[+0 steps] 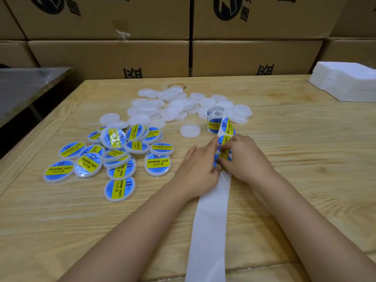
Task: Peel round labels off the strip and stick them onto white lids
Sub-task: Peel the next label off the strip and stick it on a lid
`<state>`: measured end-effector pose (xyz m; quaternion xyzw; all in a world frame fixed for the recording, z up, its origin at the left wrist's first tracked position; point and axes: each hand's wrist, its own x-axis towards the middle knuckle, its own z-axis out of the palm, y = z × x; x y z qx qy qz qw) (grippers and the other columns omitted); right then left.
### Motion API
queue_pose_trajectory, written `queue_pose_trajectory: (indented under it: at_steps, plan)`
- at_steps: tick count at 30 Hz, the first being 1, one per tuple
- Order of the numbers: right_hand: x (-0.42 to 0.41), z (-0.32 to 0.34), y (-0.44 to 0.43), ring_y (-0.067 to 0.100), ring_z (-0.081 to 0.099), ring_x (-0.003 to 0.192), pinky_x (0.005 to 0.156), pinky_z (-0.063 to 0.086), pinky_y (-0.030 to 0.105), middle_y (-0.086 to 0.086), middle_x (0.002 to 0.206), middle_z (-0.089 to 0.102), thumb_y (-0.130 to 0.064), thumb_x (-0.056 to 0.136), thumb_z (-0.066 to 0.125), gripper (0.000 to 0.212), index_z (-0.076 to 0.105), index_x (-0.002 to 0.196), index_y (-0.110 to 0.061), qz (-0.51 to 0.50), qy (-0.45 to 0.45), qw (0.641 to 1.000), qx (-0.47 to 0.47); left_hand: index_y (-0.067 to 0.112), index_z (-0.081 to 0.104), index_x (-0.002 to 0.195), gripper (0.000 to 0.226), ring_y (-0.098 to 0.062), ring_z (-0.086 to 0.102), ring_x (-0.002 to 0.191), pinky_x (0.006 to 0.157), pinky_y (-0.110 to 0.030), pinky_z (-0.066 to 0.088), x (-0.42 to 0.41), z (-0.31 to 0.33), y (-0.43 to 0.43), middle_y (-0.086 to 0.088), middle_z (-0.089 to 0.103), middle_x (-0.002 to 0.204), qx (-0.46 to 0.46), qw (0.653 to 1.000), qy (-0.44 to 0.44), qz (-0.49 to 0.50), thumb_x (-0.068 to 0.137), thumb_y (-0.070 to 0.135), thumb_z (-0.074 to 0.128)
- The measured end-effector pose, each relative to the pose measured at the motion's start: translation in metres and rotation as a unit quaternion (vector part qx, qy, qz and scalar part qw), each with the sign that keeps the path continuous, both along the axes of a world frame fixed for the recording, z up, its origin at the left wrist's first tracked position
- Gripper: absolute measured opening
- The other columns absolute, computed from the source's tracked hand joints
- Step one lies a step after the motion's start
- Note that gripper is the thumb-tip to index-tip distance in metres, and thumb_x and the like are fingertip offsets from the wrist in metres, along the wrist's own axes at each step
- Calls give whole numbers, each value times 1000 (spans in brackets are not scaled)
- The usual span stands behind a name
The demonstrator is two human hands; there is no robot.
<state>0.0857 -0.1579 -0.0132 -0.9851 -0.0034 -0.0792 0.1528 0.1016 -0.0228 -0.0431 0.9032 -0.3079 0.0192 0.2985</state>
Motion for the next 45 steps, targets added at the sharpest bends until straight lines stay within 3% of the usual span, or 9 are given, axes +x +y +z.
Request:
queue_pose_trajectory:
  at_steps: [4,12,17,22,29,32,35,42,45]
  plan:
    - [1,3,-2,26,49,113,92,42,36,8,120,55,-30,85,65,32,66,113,-13,3,28,1000,9,17,9,149,66,-15,31,136,115,-34,6,1,-1,0,4,38,147,8,1000,-7,10,93,17,44]
    - [0,5,-1,24,59,90,68,43,29,7,93,65,-28,81,69,15,71,91,-17,-53,-2,997,50,17,16,147,61,-15,35,130,114,-32,7,3,-2,-1,6,42,142,19,999,-21,27,93,15,43]
    - [-1,6,1,25,59,87,70,47,30,6,94,64,-27,81,67,11,69,91,-22,-61,-4,997,45,16,19,146,61,-17,36,129,112,-30,11,4,-2,-1,7,43,143,22,999,-19,35,91,16,46]
    - [-4,12,4,22,58,83,62,39,26,4,85,63,-30,79,68,7,67,78,-23,-39,22,999,22,19,26,142,66,-17,42,124,106,-30,20,2,0,-1,7,49,137,6,999,-22,26,87,41,55]
    - [-8,29,-15,9,54,64,57,39,24,-1,69,65,-29,79,72,22,63,62,-19,-15,101,979,179,22,21,143,85,-20,44,122,96,-26,23,3,1,1,11,48,139,-7,1000,-20,16,77,54,62]
    - [-8,34,-25,17,60,77,79,48,37,15,83,71,-21,80,73,18,68,69,-7,-19,117,944,308,22,21,142,86,-22,47,119,95,-27,24,3,2,1,14,49,137,-5,1000,-18,14,73,56,61]
    - [-6,37,-32,13,64,79,81,50,32,3,75,72,-19,81,71,18,70,64,-14,-30,83,897,433,25,27,140,80,-22,50,113,97,-33,30,3,4,1,14,51,133,-4,1000,-21,8,74,55,62]
    - [9,11,10,18,53,86,72,45,25,7,91,59,-17,79,65,11,63,87,-9,-20,9,634,773,23,38,131,72,-15,50,117,101,-37,31,4,3,0,14,52,129,-5,1000,-30,6,74,57,65]
    - [16,5,22,13,54,79,63,43,22,7,88,58,-16,79,66,9,63,85,-10,-34,-18,636,771,19,38,128,71,-15,52,113,99,-39,34,4,2,-2,12,54,125,-19,999,-25,13,74,54,68]
